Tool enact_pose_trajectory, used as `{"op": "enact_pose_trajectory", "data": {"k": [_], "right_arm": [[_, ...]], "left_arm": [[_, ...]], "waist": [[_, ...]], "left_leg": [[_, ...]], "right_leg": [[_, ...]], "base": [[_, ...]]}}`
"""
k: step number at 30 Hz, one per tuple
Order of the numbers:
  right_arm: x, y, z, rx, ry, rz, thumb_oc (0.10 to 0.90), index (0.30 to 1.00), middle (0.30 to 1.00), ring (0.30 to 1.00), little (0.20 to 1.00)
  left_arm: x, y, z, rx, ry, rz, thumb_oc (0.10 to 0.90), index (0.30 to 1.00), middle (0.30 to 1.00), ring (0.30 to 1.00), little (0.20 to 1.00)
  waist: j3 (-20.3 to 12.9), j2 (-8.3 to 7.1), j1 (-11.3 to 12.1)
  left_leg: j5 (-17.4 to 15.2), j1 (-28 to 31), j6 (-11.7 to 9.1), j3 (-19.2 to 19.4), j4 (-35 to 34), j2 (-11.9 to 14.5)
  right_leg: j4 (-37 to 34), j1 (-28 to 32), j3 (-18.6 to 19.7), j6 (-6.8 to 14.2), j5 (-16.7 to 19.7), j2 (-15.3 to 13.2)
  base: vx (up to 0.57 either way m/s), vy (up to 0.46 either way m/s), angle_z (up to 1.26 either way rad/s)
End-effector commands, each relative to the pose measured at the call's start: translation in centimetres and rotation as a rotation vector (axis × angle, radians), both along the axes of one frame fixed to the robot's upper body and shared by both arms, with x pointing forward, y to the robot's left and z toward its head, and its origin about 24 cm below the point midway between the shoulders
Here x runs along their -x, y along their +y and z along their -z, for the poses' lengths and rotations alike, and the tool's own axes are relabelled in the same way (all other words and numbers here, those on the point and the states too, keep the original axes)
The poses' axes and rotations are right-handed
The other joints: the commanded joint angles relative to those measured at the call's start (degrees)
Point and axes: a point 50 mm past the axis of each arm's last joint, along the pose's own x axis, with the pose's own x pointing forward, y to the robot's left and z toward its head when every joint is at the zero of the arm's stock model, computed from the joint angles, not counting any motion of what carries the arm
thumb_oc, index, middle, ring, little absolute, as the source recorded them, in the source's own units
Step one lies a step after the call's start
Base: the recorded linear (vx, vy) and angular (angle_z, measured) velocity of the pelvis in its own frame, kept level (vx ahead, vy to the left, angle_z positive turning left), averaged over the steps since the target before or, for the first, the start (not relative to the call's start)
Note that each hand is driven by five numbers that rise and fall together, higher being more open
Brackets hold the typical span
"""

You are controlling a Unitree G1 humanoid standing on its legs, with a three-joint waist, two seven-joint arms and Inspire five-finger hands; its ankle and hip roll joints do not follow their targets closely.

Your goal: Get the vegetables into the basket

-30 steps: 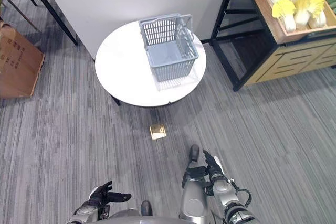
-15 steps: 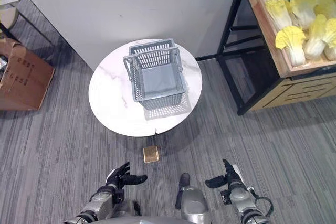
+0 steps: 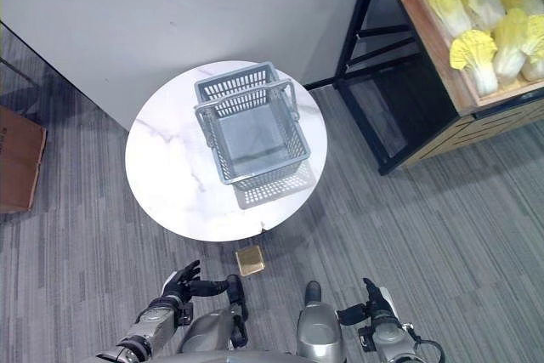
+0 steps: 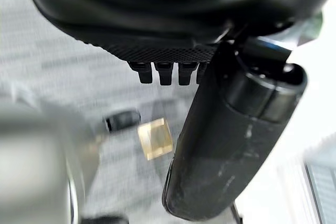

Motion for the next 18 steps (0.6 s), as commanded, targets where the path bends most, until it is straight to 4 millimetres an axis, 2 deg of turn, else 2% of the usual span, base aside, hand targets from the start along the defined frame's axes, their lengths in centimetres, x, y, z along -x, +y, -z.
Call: {"op": "enact_pose_trajectory", "data": {"k": [1,3,5,6,7,8,10,11,13,18], "right_arm": [[-3.4,1.3,-1.3,-0.025,-0.125,-0.048,0.9,1.0,1.0,1.0,1.0],[-3.4,1.5,-1.2,-0.028,-0.123,-0.055,0.9,1.0,1.0,1.0,1.0],[-3.5,1.6,-1.2,-0.03,-0.125,-0.062,0.9,1.0,1.0,1.0,1.0],[-3.6,1.8,-1.2,-0.031,-0.126,-0.066,0.9,1.0,1.0,1.0,1.0],[-3.6,1.9,-1.2,-0.034,-0.124,-0.068,0.9,1.0,1.0,1.0,1.0],[-3.5,2.2,-1.1,-0.043,-0.124,-0.068,0.9,1.0,1.0,1.0,1.0],[-3.8,2.4,-1.2,-0.048,-0.132,-0.075,0.9,1.0,1.0,1.0,1.0],[-3.9,2.7,-1.2,-0.053,-0.134,-0.081,0.9,1.0,1.0,1.0,1.0],[-3.9,2.8,-1.2,-0.06,-0.135,-0.092,0.9,1.0,1.0,1.0,1.0],[-3.7,2.2,-1.2,-0.046,-0.119,-0.115,0.9,1.0,1.0,1.0,1.0]], "left_arm": [[0.8,0.4,0.1,-0.01,-0.007,-0.013,0.9,1.0,1.0,1.0,1.0],[0.9,0.4,0.2,-0.007,-0.001,-0.012,0.9,1.0,1.0,1.0,1.0],[1.3,0.5,0.3,-0.009,0.012,-0.014,0.9,1.0,1.0,1.0,1.0],[1.5,0.7,0.4,-0.01,0.021,-0.025,0.9,1.0,1.0,1.0,1.0],[1.7,0.8,0.5,-0.01,0.031,-0.029,0.9,1.0,1.0,1.0,1.0],[2.2,1.0,0.7,-0.009,0.044,-0.045,0.9,1.0,1.0,1.0,1.0],[2.5,1.3,0.8,-0.009,0.056,-0.067,0.9,1.0,1.0,1.0,1.0],[2.8,1.4,1.0,-0.005,0.069,-0.082,0.9,1.0,1.0,1.0,1.0],[3.2,1.7,1.1,-0.004,0.081,-0.099,0.9,1.0,1.0,1.0,1.0],[4.3,1.3,1.6,0.021,0.114,-0.118,0.9,1.0,1.0,1.0,1.0]], "waist": [[-0.76,-2.04,1.0],[-0.98,-2.14,1.16],[-0.97,-2.14,1.31],[-0.68,-1.85,1.34],[-0.59,-1.43,1.1],[-0.84,-1.3,0.85],[-1.39,-1.53,1.01],[-1.63,-1.9,0.87],[-2.1,-2.32,0.76],[-3.72,-1.6,1.25]], "left_leg": [[-8.74,0.14,-1.15,0.28,4.96,3.31],[-9.29,0.94,-0.39,0.22,4.66,2.72],[-9.8,2.66,0.65,0.56,3.6,2.07],[-9.63,3.44,1.05,0.83,3.15,2.16],[-9.5,4.02,1.0,0.37,2.5,2.4],[-9.57,5.79,0.45,-0.1,1.19,2.55],[-9.4,6.83,-0.61,0.05,0.28,3.33],[-9.45,7.06,-1.75,-0.86,0.45,4.13],[-9.55,6.69,-2.57,-2.15,1.41,4.81],[-7.43,6.61,-4.59,-3.81,0.78,7.09]], "right_leg": [[-1.79,-0.57,1.76,4.84,7.86,-5.69],[0.5,-1.09,1.92,5.24,8.47,-6.08],[6.1,-3.29,2.54,5.56,11.27,-6.76],[9.44,-4.52,3.03,5.83,12.69,-6.67],[11.34,-5.46,4.43,5.97,12.63,-5.87],[9.3,-6.28,4.74,5.74,11.75,-5.51],[4.15,-6.11,2.52,5.56,11.06,-6.46],[-1.88,-5.81,1.73,5.7,10.83,-6.51],[-4.11,-4.33,4.22,5.51,9.55,-5.15],[-5.56,-1.36,1.89,3.46,7.21,-2.41]], "base": [[0.04,0.111,-0.03],[0.03,0.134,-0.04],[0.01,0.138,-0.05],[0.0,0.091,-0.13],[0.07,0.033,-0.17],[0.12,-0.043,-0.05],[0.15,-0.187,0.16],[0.14,-0.287,0.14],[0.12,-0.246,0.22],[0.09,-0.224,0.54]]}}
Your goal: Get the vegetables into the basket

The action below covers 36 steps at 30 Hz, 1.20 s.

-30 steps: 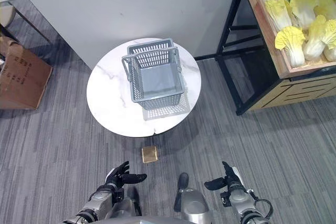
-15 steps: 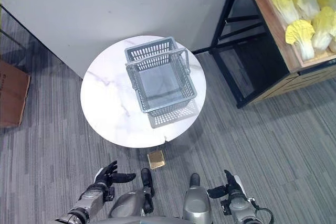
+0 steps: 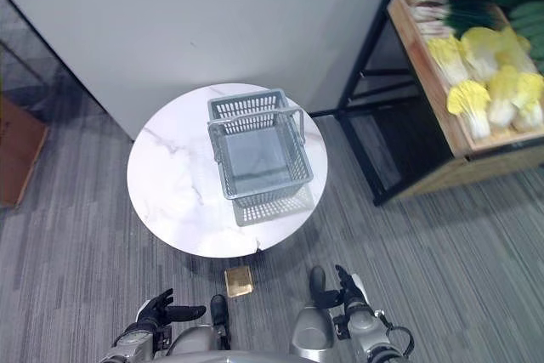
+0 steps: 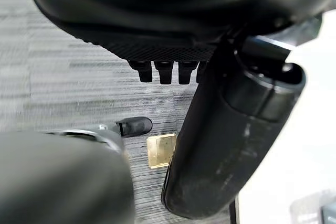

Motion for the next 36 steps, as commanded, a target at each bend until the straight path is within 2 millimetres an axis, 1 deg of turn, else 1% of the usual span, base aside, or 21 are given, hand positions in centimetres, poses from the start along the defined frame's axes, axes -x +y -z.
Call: {"op": "enact_pose_trajectory", "data": {"k": [1,4,6,7,8,9,10,11,13,14,15,17,18,20,22,24,26,28,29,30,36], "right_arm": [[-2.4,-2.2,-1.6,0.067,-0.091,-0.025,0.9,1.0,1.0,1.0,1.0],[-1.4,-3.5,-1.3,0.101,-0.05,0.025,0.9,1.0,1.0,1.0,1.0],[-0.4,-5.4,-1.4,0.152,-0.038,0.11,0.9,1.0,1.0,1.0,1.0],[-0.4,-5.9,-1.6,0.167,-0.047,0.132,0.9,1.0,1.0,1.0,1.0],[-0.5,-7.3,-2.2,0.217,-0.068,0.191,0.9,1.0,1.0,1.0,1.0],[-1.6,-10.2,-4.1,0.319,-0.146,0.291,0.9,1.0,1.0,1.0,1.0],[-2.2,-11.0,-5.0,0.368,-0.176,0.288,0.9,1.0,1.0,1.0,1.0],[-4.3,-13.4,-8.4,0.554,-0.301,0.216,0.9,1.0,1.0,1.0,1.0],[-6.2,-14.6,-12.0,0.696,-0.435,0.12,0.9,1.0,1.0,1.0,1.0],[-8.3,-15.1,-17.0,0.859,-0.615,0.003,0.9,1.0,1.0,1.0,1.0],[-8.9,-14.9,-18.8,0.912,-0.679,-0.042,0.9,1.0,1.0,1.0,1.0],[-10.5,-13.8,-23.3,1.042,-0.834,-0.194,0.9,1.0,1.0,1.0,1.0],[-11.3,-12.5,-26.1,1.109,-0.941,-0.288,0.9,1.0,1.0,1.0,1.0],[-11.8,-11.5,-27.7,1.135,-1.006,-0.343,0.9,1.0,1.0,1.0,1.0],[-13.5,-8.3,-31.0,1.138,-1.165,-0.476,0.9,1.0,1.0,1.0,1.0],[-14.1,-6.6,-32.1,1.124,-1.213,-0.56,0.9,1.0,1.0,1.0,1.0],[-15.1,-2.8,-33.5,1.021,-1.328,-0.672,0.9,1.0,1.0,1.0,1.0],[-15.8,-1.5,-33.8,0.974,-1.348,-0.715,0.9,1.0,1.0,1.0,1.0],[-16.4,0.6,-34.5,0.926,-1.394,-0.78,0.9,1.0,1.0,1.0,1.0],[-16.6,0.8,-34.5,0.922,-1.388,-0.789,0.9,1.0,1.0,1.0,1.0],[-18.9,6.2,-35.3,0.736,-1.447,-0.868,0.9,1.0,1.0,1.0,1.0]], "left_arm": [[-1.7,-0.6,-0.4,0.021,-0.058,0.014,0.9,1.0,1.0,1.0,1.0],[-1.7,-1.0,-0.3,0.022,-0.045,0.031,0.9,1.0,1.0,1.0,1.0],[-1.9,-1.3,-0.3,0.017,-0.05,0.049,0.9,1.0,1.0,1.0,1.0],[-1.8,-1.3,-0.3,0.015,-0.048,0.047,0.9,1.0,1.0,1.0,1.0],[-1.7,-1.3,-0.3,0.009,-0.047,0.042,0.9,1.0,1.0,1.0,1.0],[-1.6,-1.3,-0.3,-0.001,-0.058,0.027,0.9,1.0,1.0,1.0,1.0],[-1.7,-1.4,-0.4,-0.003,-0.073,0.032,0.9,1.0,1.0,1.0,1.0],[-1.6,-1.4,-0.5,-0.005,-0.089,0.03,0.9,1.0,1.0,1.0,1.0],[-1.6,-1.4,-0.6,-0.003,-0.104,0.035,0.9,1.0,1.0,1.0,1.0],[-1.4,-1.2,-0.6,-0.003,-0.101,0.031,0.9,1.0,1.0,1.0,1.0],[-1.3,-1.2,-0.5,-0.004,-0.095,0.034,0.9,1.0,1.0,1.0,1.0],[-1.1,-1.1,-0.4,-0.006,-0.082,0.043,0.9,1.0,1.0,1.0,1.0],[-0.8,-1.0,-0.3,-0.005,-0.07,0.049,0.9,1.0,1.0,1.0,1.0],[-0.8,-0.9,-0.3,-0.004,-0.066,0.057,0.9,1.0,1.0,1.0,1.0],[-0.5,-1.0,-0.2,-0.007,-0.04,0.088,0.9,1.0,1.0,1.0,1.0],[-0.3,-0.9,-0.1,-0.006,-0.032,0.096,0.9,1.0,1.0,1.0,1.0],[0.0,-1.0,0.0,-0.003,-0.017,0.101,0.9,1.0,1.0,1.0,1.0],[0.1,-0.9,0.1,-0.003,-0.009,0.104,0.9,1.0,1.0,1.0,1.0],[0.2,-1.0,0.1,0.0,-0.007,0.107,0.9,1.0,1.0,1.0,1.0],[0.2,-1.0,0.1,-0.001,-0.006,0.109,0.9,1.0,1.0,1.0,1.0],[0.7,-1.1,0.3,0.0,0.008,0.092,0.9,1.0,1.0,1.0,1.0]], "waist": [[1.33,0.16,-0.47],[0.83,0.67,-0.83],[0.14,0.96,-1.44],[-0.08,1.04,-1.52],[-0.38,1.2,-1.52],[-0.97,1.5,-1.63],[-1.02,1.54,-1.63],[-0.69,1.5,-1.79],[-0.85,1.3,-2.0],[-0.84,1.02,-2.27],[-0.98,0.82,-2.36],[-1.0,0.3,-2.33],[-1.07,0.09,-2.15],[-1.43,-0.29,-1.69],[-1.49,-0.56,-0.62],[-1.78,-0.85,0.0],[-1.73,-0.8,1.13],[-1.85,-0.91,1.69],[-1.8,-0.92,2.11],[-1.76,-0.95,2.31],[-0.92,-0.99,4.17]], "left_leg": [[-5.17,0.88,-3.91,1.29,3.09,3.38],[-3.71,0.15,-5.0,0.88,3.2,4.23],[-2.77,0.33,-5.51,2.5,2.38,4.43],[-2.72,0.71,-5.55,2.63,1.88,4.39],[-2.74,1.37,-5.63,2.75,1.07,4.29],[-3.18,2.19,-5.62,3.4,0.3,4.37],[-3.45,2.46,-5.56,3.83,0.3,4.32],[-4.11,3.24,-5.43,4.47,0.3,4.1],[-4.5,3.21,-5.22,4.69,0.3,3.75],[-5.15,3.39,-5.02,4.79,0.3,3.41],[-5.45,3.34,-4.89,4.84,0.3,3.21],[-5.94,3.47,-4.71,5.01,0.3,2.99],[-6.39,3.69,-4.62,5.03,0.3,2.85],[-6.42,3.34,-4.46,5.04,0.3,2.58],[-6.77,3.49,-4.37,4.84,0.3,2.46],[-6.63,3.12,-4.28,4.62,0.3,2.16],[-6.8,3.17,-4.24,4.34,0.3,1.99],[-6.53,2.64,-4.16,4.01,0.3,1.75],[-6.45,2.49,-4.17,3.83,0.3,1.69],[-6.41,2.44,-4.19,3.76,0.3,1.66],[-5.99,1.81,-4.25,3.19,0.3,1.58]], "right_leg": [[4.87,1.14,-1.11,-0.48,-6.06,0.47],[3.06,3.01,-3.5,-1.16,-6.36,1.26],[0.91,5.29,-5.87,-1.01,-6.0,1.1],[0.49,5.71,-5.93,-1.0,-5.92,1.29],[-0.38,6.22,-6.05,-0.79,-5.57,1.41],[-1.56,6.77,-5.97,-0.35,-4.8,1.34],[-1.92,6.84,-5.66,-0.13,-4.4,1.24],[-2.4,7.02,-4.92,0.33,-3.85,0.98],[-2.59,6.82,-4.65,0.64,-3.37,0.55],[-2.88,6.92,-4.49,1.01,-3.01,0.13],[-2.86,6.78,-4.43,1.14,-2.91,-0.04],[-2.93,6.74,-4.24,1.47,-2.57,-0.37],[-2.95,6.91,-4.19,1.66,-2.56,-0.51],[-3.03,6.69,-4.32,1.75,-2.28,-0.78],[-3.12,7.12,-4.58,1.94,-2.33,-1.0],[-3.25,7.1,-4.9,1.96,-2.1,-1.32],[-3.3,7.58,-5.46,2.07,-2.21,-1.55],[-3.45,7.59,-5.91,1.99,-2.06,-1.79],[-3.51,7.68,-6.09,1.94,-2.01,-1.87],[-3.51,7.7,-6.2,1.95,-1.99,-1.9],[-3.7,7.82,-6.74,1.78,-1.85,-1.94]], "base": [[0.05,-0.22,0.17],[0.06,-0.197,0.25],[0.07,-0.084,0.55],[0.06,-0.027,0.66],[0.06,0.002,0.4],[0.04,0.031,0.05],[0.01,0.09,-0.18],[-0.03,0.1,-0.23],[-0.02,0.108,-0.27],[-0.01,0.102,-0.18],[0.0,0.096,-0.05],[-0.01,0.062,-0.03],[-0.01,0.043,-0.05],[-0.01,0.031,0.03],[0.0,0.019,0.03],[0.0,0.01,0.02],[0.0,0.025,0.07],[-0.02,0.014,0.05],[-0.01,0.015,0.13],[-0.01,0.01,0.2],[-0.02,0.001,0.09]]}}
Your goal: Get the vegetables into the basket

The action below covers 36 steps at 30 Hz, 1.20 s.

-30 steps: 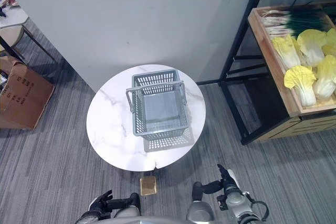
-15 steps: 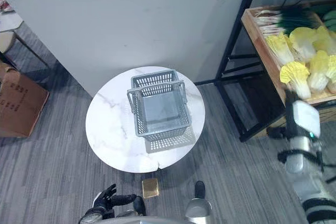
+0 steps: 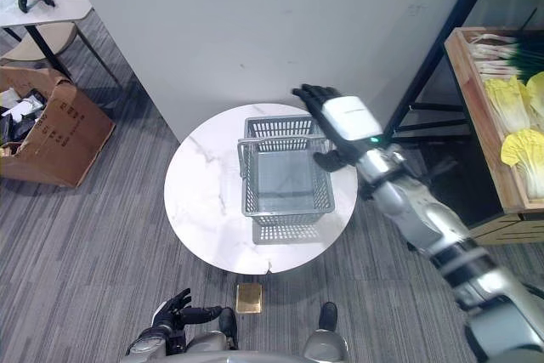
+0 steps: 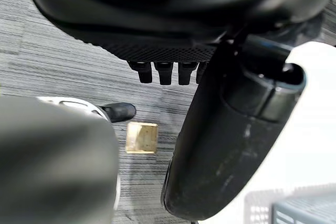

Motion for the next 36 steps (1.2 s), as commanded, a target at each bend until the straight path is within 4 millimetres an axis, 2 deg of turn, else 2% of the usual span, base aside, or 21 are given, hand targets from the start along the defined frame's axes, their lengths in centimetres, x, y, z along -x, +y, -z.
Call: {"op": "enact_pose_trajectory", "data": {"k": [1,3,9,12,13,20,21,22,28,32,36], "right_arm": [[-1.6,1.6,-6.6,-0.116,-0.185,-0.057,0.9,1.0,1.0,1.0,1.0],[-2.4,2.5,-6.7,-0.117,-0.152,-0.066,0.9,1.0,1.0,1.0,1.0],[-4.6,3.3,-6.6,-0.058,-0.109,-0.016,0.9,1.0,1.0,1.0,1.0],[-6.1,2.9,-5.9,-0.069,-0.063,0.072,0.9,1.0,1.0,1.0,1.0],[-6.6,2.8,-5.7,-0.012,-0.064,0.101,0.9,1.0,1.0,1.0,1.0],[-8.5,1.3,-6.0,-0.03,-0.062,0.254,0.9,1.0,1.0,1.0,1.0],[-8.7,1.0,-6.1,-0.019,-0.061,0.273,0.865,0.951,0.951,0.951,0.951],[-9.0,0.4,-6.0,-0.012,-0.054,0.314,0.4,0.3,0.3,0.3,0.3],[-9.5,-0.9,-5.4,0.084,-0.025,0.384,0.4,0.3,0.3,0.3,0.3],[-9.5,-1.5,-4.9,0.081,-0.008,0.408,0.4,0.3,0.3,0.3,0.3],[-9.3,-2.1,-3.7,0.199,0.028,0.407,0.4,0.3,0.3,0.3,0.3]], "left_arm": [[1.4,0.8,0.4,-0.052,0.06,0.04,0.9,1.0,1.0,1.0,1.0],[1.3,0.9,0.3,-0.051,0.054,0.038,0.9,1.0,1.0,1.0,1.0],[1.1,1.0,0.2,-0.063,0.044,0.049,0.9,1.0,1.0,1.0,1.0],[0.4,0.9,0.0,-0.062,0.013,0.048,0.9,1.0,1.0,1.0,1.0],[0.2,0.9,-0.1,-0.065,0.008,0.054,0.9,1.0,1.0,1.0,1.0],[-1.6,0.9,-0.7,-0.081,-0.048,0.076,0.9,1.0,1.0,1.0,1.0],[-2.0,0.9,-0.9,-0.08,-0.062,0.073,0.9,1.0,1.0,1.0,1.0],[-2.3,0.8,-1.0,-0.084,-0.075,0.084,0.9,1.0,1.0,1.0,1.0],[-3.2,0.3,-1.2,-0.09,-0.09,0.128,0.9,1.0,1.0,1.0,1.0],[-3.3,0.1,-1.2,-0.087,-0.092,0.132,0.9,1.0,1.0,1.0,1.0],[-3.5,-0.3,-1.2,-0.076,-0.098,0.151,0.9,1.0,1.0,1.0,1.0]], "waist": [[1.67,-3.72,1.1],[2.03,-3.81,1.6],[2.97,-3.92,2.5],[3.79,-3.82,3.42],[3.92,-3.85,3.69],[5.13,-3.19,4.93],[5.34,-3.03,5.18],[5.5,-2.78,5.49],[5.66,-1.91,6.47],[5.61,-1.81,6.7],[5.23,-1.76,6.81]], "left_leg": [[-7.86,2.63,-1.31,-0.87,0.05,0.97],[-7.68,2.25,-1.36,-1.05,0.05,1.0],[-7.13,1.11,-1.5,-1.56,0.05,1.29],[-6.58,-0.21,-1.5,-2.25,0.05,1.41],[-6.5,-0.48,-1.51,-2.41,0.05,1.35],[-5.62,-3.11,-1.49,-3.53,0.05,1.3],[-5.45,-3.63,-1.49,-3.75,0.05,1.19],[-5.27,-4.18,-1.48,-4.07,0.05,1.17],[-4.84,-5.61,-1.49,-4.84,0.05,0.73],[-4.8,-5.8,-1.47,-4.95,0.05,0.66],[-5.14,-5.38,-1.46,-5.0,0.05,0.42]], "right_leg": [[0.04,2.6,0.13,2.24,-2.55,-3.51],[0.0,2.4,0.06,2.1,-2.53,-3.39],[0.06,1.75,-0.18,1.87,-2.5,-3.12],[0.21,0.76,-0.5,1.82,-2.26,-3.09],[0.21,0.53,-0.62,1.79,-2.26,-3.05],[0.21,-1.45,-0.92,1.84,-1.9,-3.15],[0.23,-1.83,-1.05,1.85,-1.89,-3.16],[0.26,-2.18,-1.19,1.83,-1.83,-3.28],[0.03,-2.79,-1.71,1.93,-1.75,-3.58],[-0.02,-2.83,-1.87,1.97,-1.71,-3.66],[-0.02,-2.3,-2.12,2.09,-1.97,-3.86]], "base": [[-0.02,0.001,0.05],[-0.01,-0.002,0.02],[-0.02,-0.004,0.06],[-0.04,0.001,0.04],[0.0,0.0,0.0],[-0.02,0.006,0.03],[-0.02,0.008,0.04],[0.0,0.0,0.0],[0.0,0.012,0.08],[0.0,0.0,0.0],[0.0,0.0,0.0]]}}
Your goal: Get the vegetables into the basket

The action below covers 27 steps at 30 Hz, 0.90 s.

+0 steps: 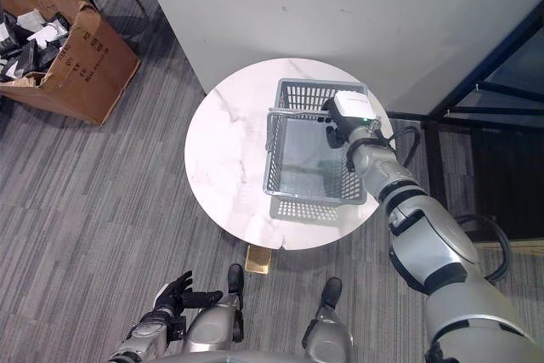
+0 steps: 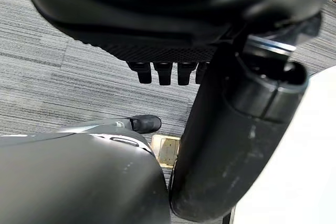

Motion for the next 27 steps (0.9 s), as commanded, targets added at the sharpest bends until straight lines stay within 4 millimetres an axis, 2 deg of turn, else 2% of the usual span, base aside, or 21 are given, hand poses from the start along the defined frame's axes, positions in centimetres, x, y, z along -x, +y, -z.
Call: {"op": "enact_pose_trajectory", "data": {"k": [1,6,8,10,12,13,16,19,21,22,27], "right_arm": [[-1.9,1.5,-6.0,0.132,-0.142,-0.064,0.4,0.3,0.3,0.3,0.3],[-1.5,0.5,-5.1,0.136,-0.118,-0.049,0.4,0.3,0.3,0.3,0.3],[-1.2,1.0,-5.6,0.123,-0.147,-0.097,0.4,0.3,0.3,0.3,0.3],[0.4,3.2,-8.1,0.125,-0.26,-0.283,0.4,0.3,0.3,0.3,0.3],[2.2,3.8,-9.5,0.144,-0.322,-0.392,0.4,0.3,0.3,0.3,0.3],[2.2,3.8,-9.5,0.144,-0.322,-0.391,0.4,0.3,0.3,0.3,0.3],[4.0,4.2,-10.2,0.126,-0.353,-0.484,0.4,0.3,0.3,0.3,0.3],[5.8,4.2,-10.0,0.006,-0.352,-0.542,0.4,0.3,0.3,0.3,0.3],[6.5,4.4,-10.0,-0.035,-0.35,-0.573,0.4,0.3,0.3,0.3,0.3],[8.3,4.2,-10.3,-0.015,-0.347,-0.628,0.4,0.3,0.3,0.3,0.3],[10.6,3.6,-10.5,-0.008,-0.359,-0.679,0.4,0.3,0.3,0.3,0.3]], "left_arm": [[-0.6,-0.4,-0.1,-0.043,-0.007,0.086,0.9,1.0,1.0,1.0,1.0],[-0.2,-0.5,0.1,-0.043,0.013,0.099,0.9,1.0,1.0,1.0,1.0],[0.1,-0.3,0.2,-0.046,0.029,0.091,0.9,1.0,1.0,1.0,1.0],[1.0,-0.1,0.5,-0.042,0.059,0.068,0.9,1.0,1.0,1.0,1.0],[1.9,0.3,0.8,-0.038,0.088,0.045,0.9,1.0,1.0,1.0,1.0],[1.9,0.3,0.8,-0.039,0.089,0.046,0.9,1.0,1.0,1.0,1.0],[2.9,0.7,1.2,-0.046,0.138,0.034,0.9,1.0,1.0,1.0,1.0],[4.3,1.0,1.6,-0.059,0.2,0.022,0.9,1.0,1.0,1.0,1.0],[4.4,0.9,1.7,-0.063,0.207,0.03,0.9,1.0,1.0,1.0,1.0],[4.6,1.0,1.7,-0.07,0.225,0.063,0.9,1.0,1.0,1.0,1.0],[4.6,1.2,1.6,-0.107,0.222,0.104,0.9,1.0,1.0,1.0,1.0]], "waist": [[-0.1,-2.55,0.77],[-0.52,-2.71,0.39],[-0.74,-3.09,-0.2],[-1.28,-3.84,-1.59],[-1.75,-4.3,-2.84],[-1.74,-4.29,-2.77],[-2.28,-4.62,-3.86],[-2.82,-4.72,-4.77],[-3.05,-4.71,-5.23],[-3.5,-4.77,-6.27],[-3.78,-4.92,-7.64]], "left_leg": [[-6.19,1.43,-1.5,-1.75,0.02,0.58],[-6.53,2.32,-1.49,-1.6,0.02,0.55],[-6.84,2.98,-1.49,-1.35,0.02,0.59],[-7.39,4.45,-1.52,-0.44,0.02,0.83],[-7.8,5.53,-1.57,0.31,0.02,1.07],[-7.82,5.58,-1.58,0.31,0.02,1.08],[-8.24,6.72,-1.59,1.11,0.02,1.32],[-8.69,8.0,-1.52,2.02,0.02,1.43],[-8.84,8.37,-1.51,2.3,0.02,1.5],[-9.21,9.41,-1.56,3.09,0.02,1.62],[-9.48,11.21,-1.44,4.56,0.2,1.8]], "right_leg": [[-0.02,2.35,1.04,2.33,-1.87,-4.0],[-0.02,3.25,0.93,2.34,-2.15,-4.11],[-0.02,3.63,1.17,2.38,-2.29,-4.02],[-0.02,4.41,1.7,2.38,-2.56,-3.85],[-0.02,4.89,1.99,2.41,-2.8,-3.65],[-0.02,4.93,1.99,2.41,-2.8,-3.64],[-0.02,5.44,2.47,2.41,-3.06,-3.53],[-0.02,5.98,3.28,2.35,-3.33,-3.45],[-0.02,6.16,3.49,2.31,-3.46,-3.39],[0.09,6.51,4.02,2.34,-3.81,-3.13],[0.62,6.97,5.23,2.35,-4.24,-2.94]], "base": [[0.0,0.0,0.0],[0.01,0.0,0.02],[0.03,-0.006,0.04],[0.04,-0.003,0.02],[0.05,-0.004,-0.01],[0.04,-0.01,-0.05],[0.04,-0.002,-0.19],[0.04,0.004,-0.12],[0.04,0.0,-0.2],[0.06,0.0,-0.17],[0.03,0.006,-0.19]]}}
